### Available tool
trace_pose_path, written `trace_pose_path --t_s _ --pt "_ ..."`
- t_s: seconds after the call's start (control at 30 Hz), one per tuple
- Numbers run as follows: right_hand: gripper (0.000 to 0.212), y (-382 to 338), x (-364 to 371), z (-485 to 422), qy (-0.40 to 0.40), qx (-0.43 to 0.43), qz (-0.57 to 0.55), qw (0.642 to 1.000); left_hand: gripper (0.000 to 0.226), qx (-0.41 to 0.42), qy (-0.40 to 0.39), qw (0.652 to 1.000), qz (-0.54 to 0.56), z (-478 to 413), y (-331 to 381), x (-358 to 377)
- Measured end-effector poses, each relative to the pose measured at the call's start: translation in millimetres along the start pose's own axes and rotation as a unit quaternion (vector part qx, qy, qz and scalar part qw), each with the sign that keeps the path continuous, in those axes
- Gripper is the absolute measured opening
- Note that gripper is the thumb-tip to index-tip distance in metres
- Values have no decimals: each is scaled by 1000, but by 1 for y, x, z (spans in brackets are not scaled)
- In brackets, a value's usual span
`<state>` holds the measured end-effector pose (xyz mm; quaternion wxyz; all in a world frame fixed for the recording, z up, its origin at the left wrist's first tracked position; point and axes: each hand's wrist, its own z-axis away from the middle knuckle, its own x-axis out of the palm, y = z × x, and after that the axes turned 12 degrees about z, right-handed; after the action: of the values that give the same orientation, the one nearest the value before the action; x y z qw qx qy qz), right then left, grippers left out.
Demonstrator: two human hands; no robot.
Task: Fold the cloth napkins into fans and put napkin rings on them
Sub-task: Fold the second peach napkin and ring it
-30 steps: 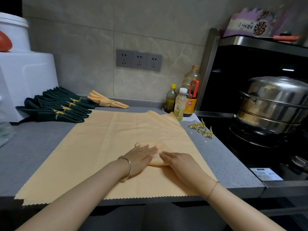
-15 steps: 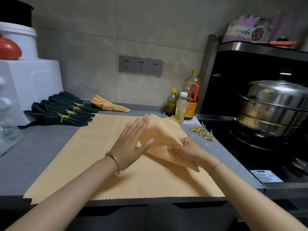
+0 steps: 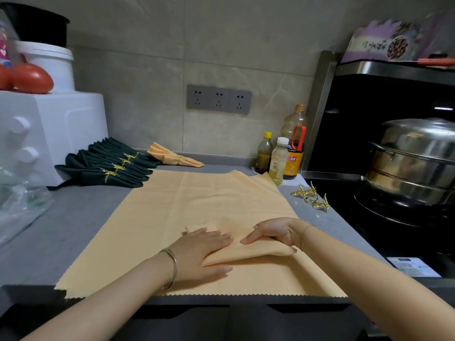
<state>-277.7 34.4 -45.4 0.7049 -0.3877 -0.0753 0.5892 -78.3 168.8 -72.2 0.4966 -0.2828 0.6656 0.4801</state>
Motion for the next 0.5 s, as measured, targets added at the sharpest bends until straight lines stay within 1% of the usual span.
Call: trace_pose_path --t_s 0.07,0.17,0.23,0.27,0.3,0.33,0.37,0.4,0.43,0.47,0.5 --pt "49 0 -2 0 9 2 20 1000 70 -14 2 1000 24 -1 0 4" --pt "43 -1 -4 9 46 -7 52 998 65 -19 -5 1000 19 -2 4 3" --pt "30 0 -3 19 95 -32 80 992 66 -22 -13 1000 9 -2 8 1" --pt "22 1 -2 24 135 -48 98 985 66 -23 -15 1000 3 -3 9 0" --pt "15 4 -1 28 186 -70 122 972 67 -25 -18 999 -5 -3 10 0" --pt "11 8 0 32 248 -99 150 952 68 -27 -21 999 -14 -4 12 -1" --pt "10 13 2 37 316 -135 189 920 68 -30 -25 999 -20 -5 12 -1" --pt "11 17 6 43 379 -171 234 879 68 -32 -27 999 -23 -6 11 -1" --pt "11 21 13 50 417 -207 267 844 68 -29 -26 999 -25 -7 10 -1" --pt "11 24 21 58 427 -239 286 824 68 -22 -22 999 -26 -9 8 0" --pt "11 27 30 64 414 -260 307 817 68 -16 -18 999 -27 -10 6 0"
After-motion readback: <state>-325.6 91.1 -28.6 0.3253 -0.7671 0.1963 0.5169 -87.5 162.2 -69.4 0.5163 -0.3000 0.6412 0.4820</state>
